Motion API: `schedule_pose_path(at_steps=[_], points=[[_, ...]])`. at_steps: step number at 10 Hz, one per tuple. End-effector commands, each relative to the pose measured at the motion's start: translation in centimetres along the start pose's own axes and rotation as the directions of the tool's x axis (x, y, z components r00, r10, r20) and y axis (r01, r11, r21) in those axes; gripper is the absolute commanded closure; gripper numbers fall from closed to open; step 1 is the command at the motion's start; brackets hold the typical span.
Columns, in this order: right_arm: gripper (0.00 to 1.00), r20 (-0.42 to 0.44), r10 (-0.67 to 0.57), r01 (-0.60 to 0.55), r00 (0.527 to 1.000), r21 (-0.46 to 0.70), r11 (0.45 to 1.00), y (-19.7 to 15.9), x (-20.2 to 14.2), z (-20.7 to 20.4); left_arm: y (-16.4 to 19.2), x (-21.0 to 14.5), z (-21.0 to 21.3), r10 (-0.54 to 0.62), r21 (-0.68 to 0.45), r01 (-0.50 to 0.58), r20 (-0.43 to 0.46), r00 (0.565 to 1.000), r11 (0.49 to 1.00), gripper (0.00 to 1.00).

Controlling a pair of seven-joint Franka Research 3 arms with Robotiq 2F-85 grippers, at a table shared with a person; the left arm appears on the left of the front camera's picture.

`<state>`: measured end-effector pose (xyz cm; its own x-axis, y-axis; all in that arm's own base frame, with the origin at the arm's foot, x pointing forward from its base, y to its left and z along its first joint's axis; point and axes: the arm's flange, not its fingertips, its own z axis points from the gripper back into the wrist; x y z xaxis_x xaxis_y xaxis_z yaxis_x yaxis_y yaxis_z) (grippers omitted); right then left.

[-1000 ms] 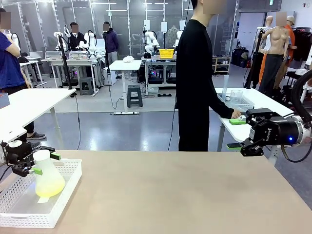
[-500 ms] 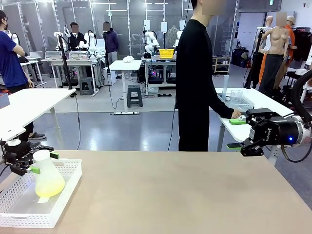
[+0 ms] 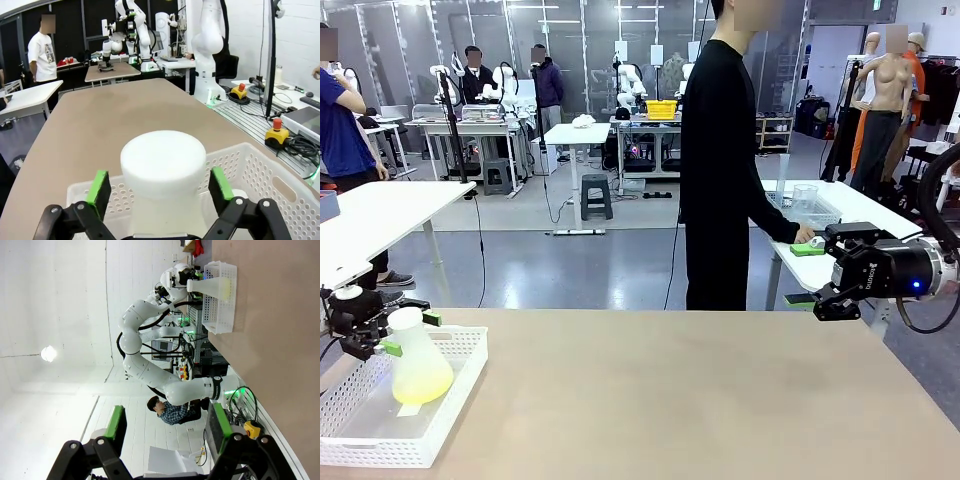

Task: Prepare the solutions needed for the experiment.
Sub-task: When the human places the Big flask in the center of the table, pick up the Big flask and place it in the left Organizing basket.

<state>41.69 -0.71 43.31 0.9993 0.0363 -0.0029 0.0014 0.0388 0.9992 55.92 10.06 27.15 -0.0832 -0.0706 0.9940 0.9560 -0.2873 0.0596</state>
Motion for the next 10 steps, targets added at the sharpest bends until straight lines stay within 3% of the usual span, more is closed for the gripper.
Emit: schedule_pose_path(at_steps=[1,3,4,6,7,8,10], points=[[0.15,-0.001,0.005,-0.005,1.000,0.010,1.000,0.2,0.1,0.0,-0.9,1.6,3.2,-0.002,0.049,0.003,-0.019,1.000,0.999,0.00],[0.15,-0.001,0.005,-0.005,1.000,0.010,1.000,0.2,0.1,0.0,-2.3,2.6,6.2,0.037,0.075,-0.037,0.008,0.999,0.997,0.00],[0.15,-0.001,0.005,-0.005,1.000,0.010,1.000,0.2,0.1,0.0,-3.0,3.1,6.9,0.086,0.058,-0.091,0.086,0.993,0.994,0.00],[0.15,-0.001,0.005,-0.005,1.000,0.010,1.000,0.2,0.1,0.0,-5.8,6.6,7.2,0.358,0.088,-0.368,0.107,0.927,0.926,0.00],[0.15,-0.001,0.005,-0.005,1.000,0.010,1.000,0.2,0.1,0.0,-6.7,8.4,7.1,0.393,0.106,-0.405,0.117,0.912,0.908,0.00],[0.15,-0.001,0.005,-0.005,1.000,0.010,1.000,0.2,0.1,0.0,-7.8,10.1,6.4,0.549,0.081,-0.563,0.146,0.823,0.823,0.00],[0.15,-0.001,0.005,-0.005,1.000,0.010,1.000,0.2,0.1,0.0,-9.8,13.5,4.3,0.692,-0.056,-0.689,0.068,0.719,0.722,0.00]])
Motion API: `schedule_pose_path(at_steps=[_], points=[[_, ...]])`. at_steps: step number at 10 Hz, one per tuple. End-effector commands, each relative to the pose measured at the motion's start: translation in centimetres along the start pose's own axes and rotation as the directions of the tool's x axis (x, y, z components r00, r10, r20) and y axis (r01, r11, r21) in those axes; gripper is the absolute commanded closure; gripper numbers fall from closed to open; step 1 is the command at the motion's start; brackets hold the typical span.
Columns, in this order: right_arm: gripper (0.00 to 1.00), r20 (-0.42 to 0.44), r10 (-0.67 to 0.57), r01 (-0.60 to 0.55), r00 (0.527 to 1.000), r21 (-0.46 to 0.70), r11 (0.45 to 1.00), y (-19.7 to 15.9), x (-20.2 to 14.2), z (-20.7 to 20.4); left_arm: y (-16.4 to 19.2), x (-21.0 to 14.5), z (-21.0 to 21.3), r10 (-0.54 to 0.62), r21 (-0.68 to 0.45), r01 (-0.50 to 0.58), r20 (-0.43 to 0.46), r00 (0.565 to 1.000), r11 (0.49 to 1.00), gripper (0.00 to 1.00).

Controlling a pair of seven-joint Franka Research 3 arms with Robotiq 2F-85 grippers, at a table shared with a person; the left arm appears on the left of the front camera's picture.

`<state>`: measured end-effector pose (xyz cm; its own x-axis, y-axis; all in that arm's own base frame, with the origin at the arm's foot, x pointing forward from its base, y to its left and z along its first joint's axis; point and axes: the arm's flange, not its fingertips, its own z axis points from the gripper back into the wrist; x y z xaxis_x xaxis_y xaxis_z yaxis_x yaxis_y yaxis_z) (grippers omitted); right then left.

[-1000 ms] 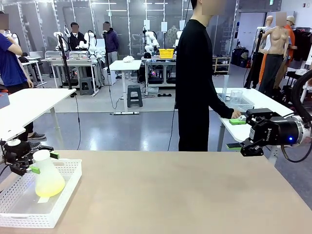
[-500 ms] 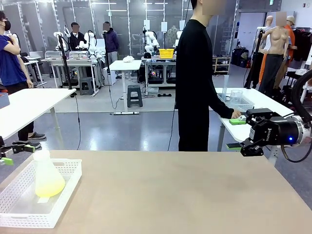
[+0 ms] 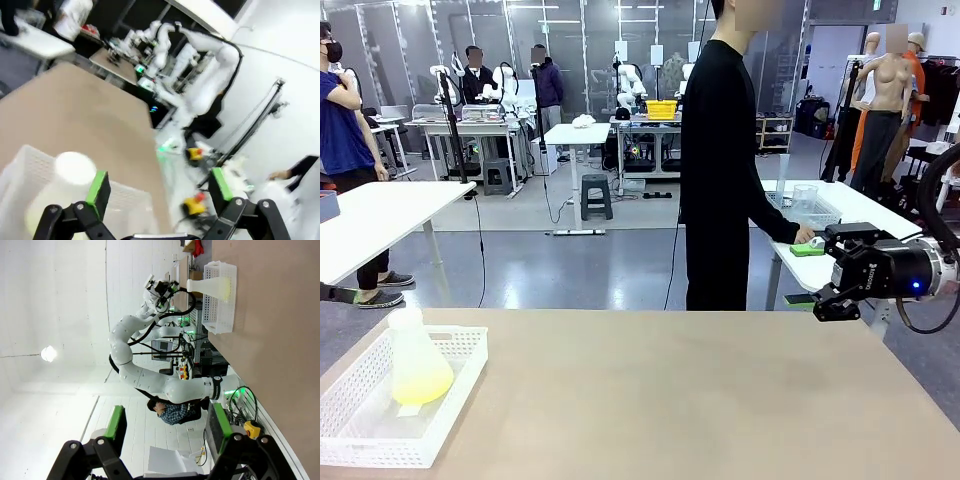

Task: Prepare the solutions needed for the experiment.
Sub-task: When the human places the Big flask in the center of the table, pick up the Big flask and place it in the left Organizing basket.

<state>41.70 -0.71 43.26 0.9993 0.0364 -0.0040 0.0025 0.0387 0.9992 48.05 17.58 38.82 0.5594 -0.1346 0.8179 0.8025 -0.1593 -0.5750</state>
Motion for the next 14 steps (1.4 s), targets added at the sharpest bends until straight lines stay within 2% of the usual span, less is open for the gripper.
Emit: schedule_pose_path(at_steps=[1,2,4,6,8,9,11,14], points=[[0.15,-0.001,0.006,-0.006,1.000,0.010,1.000,0.2,0.1,0.0,-3.1,1.5,-2.2,0.198,-0.147,-0.195,0.005,0.980,0.970,0.00],[0.15,-0.001,0.006,-0.006,1.000,0.010,1.000,0.2,0.1,0.0,-3.6,1.8,-2.5,0.322,-0.160,-0.316,0.013,0.947,0.935,0.00],[0.15,-0.001,0.006,-0.006,1.000,0.010,1.000,0.2,0.1,0.0,-3.8,2.4,-4.5,0.476,-0.193,-0.465,0.015,0.879,0.864,0.00],[0.15,-0.001,0.006,-0.006,1.000,0.010,1.000,0.2,0.1,0.0,-4.4,2.5,-5.3,0.551,-0.057,-0.550,0.003,0.835,0.833,0.00],[0.15,-0.001,0.006,-0.006,1.000,0.010,1.000,0.2,0.1,0.0,-4.7,2.7,-5.6,0.606,-0.035,-0.606,-0.007,0.795,0.795,0.00],[0.15,-0.001,0.006,-0.006,1.000,0.010,1.000,0.2,0.1,0.0,-4.7,2.8,-5.7,0.621,-0.052,-0.621,-0.016,0.784,0.782,0.00],[0.15,-0.001,0.006,-0.006,1.000,0.010,1.000,0.2,0.1,0.0,-5.3,2.4,-4.8,0.596,-0.057,-0.595,0.006,0.803,0.802,0.00],[0.15,-0.001,0.006,-0.006,1.000,0.010,1.000,0.2,0.1,0.0,-5.3,2.4,-4.8,0.596,-0.057,-0.595,0.006,0.803,0.802,0.00]])
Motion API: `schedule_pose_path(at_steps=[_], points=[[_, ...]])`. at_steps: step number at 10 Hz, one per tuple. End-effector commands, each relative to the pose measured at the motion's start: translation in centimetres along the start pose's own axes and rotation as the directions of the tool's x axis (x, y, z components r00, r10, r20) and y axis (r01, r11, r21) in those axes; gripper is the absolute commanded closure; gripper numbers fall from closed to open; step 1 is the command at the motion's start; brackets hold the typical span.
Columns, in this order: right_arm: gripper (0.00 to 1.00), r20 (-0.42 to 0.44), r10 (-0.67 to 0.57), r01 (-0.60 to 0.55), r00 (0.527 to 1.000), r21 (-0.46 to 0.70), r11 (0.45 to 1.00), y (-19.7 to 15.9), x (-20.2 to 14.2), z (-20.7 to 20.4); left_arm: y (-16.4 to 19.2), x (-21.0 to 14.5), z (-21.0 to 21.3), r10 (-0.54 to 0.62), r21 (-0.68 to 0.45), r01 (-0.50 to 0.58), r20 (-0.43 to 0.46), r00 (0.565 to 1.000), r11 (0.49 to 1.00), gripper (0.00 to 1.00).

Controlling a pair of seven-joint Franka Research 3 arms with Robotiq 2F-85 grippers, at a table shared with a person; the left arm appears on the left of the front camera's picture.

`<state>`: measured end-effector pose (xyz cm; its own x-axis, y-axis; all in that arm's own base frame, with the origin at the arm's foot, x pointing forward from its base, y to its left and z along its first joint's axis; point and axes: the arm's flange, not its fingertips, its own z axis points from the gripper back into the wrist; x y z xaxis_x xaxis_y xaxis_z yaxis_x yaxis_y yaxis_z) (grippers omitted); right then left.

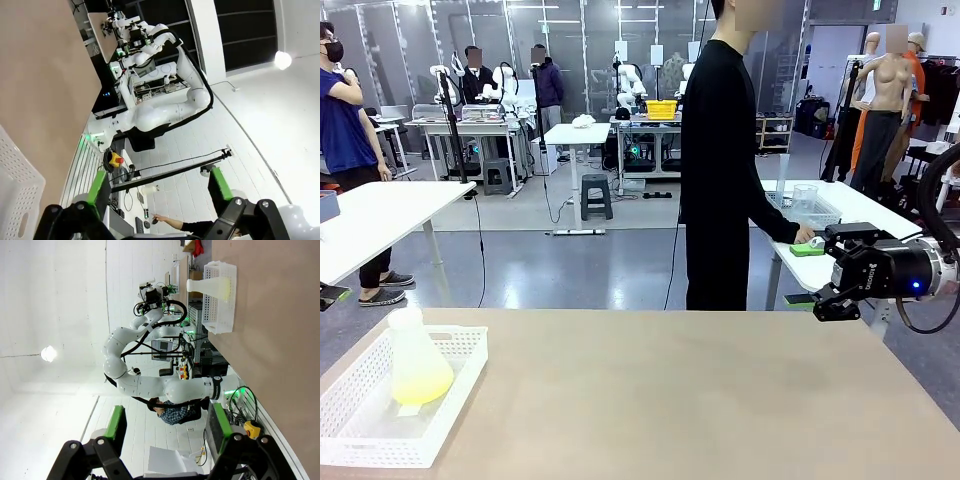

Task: Prepare the solutions needed for the experiment.
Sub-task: When the human places the Big flask in the center of the table, pick up the Big flask and place it in the left Organizing basket.

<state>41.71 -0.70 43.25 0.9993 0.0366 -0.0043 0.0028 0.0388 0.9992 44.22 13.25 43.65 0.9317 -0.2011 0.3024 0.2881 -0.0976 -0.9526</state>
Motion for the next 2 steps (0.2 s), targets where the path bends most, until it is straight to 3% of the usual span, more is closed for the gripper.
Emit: schedule_pose_path(at_steps=[1,2], points=[[0.15,-0.001,0.006,-0.006,1.000,0.010,1.000,0.25,0.12,-0.02,-0.14,-0.07,0.16,-0.013,-0.003,0.013,0.003,1.000,1.000,0.00],[0.15,-0.001,0.006,-0.006,1.000,0.010,1.000,0.25,0.12,-0.02,-0.14,-0.07,0.16,-0.013,-0.003,0.013,0.003,1.000,1.000,0.00]])
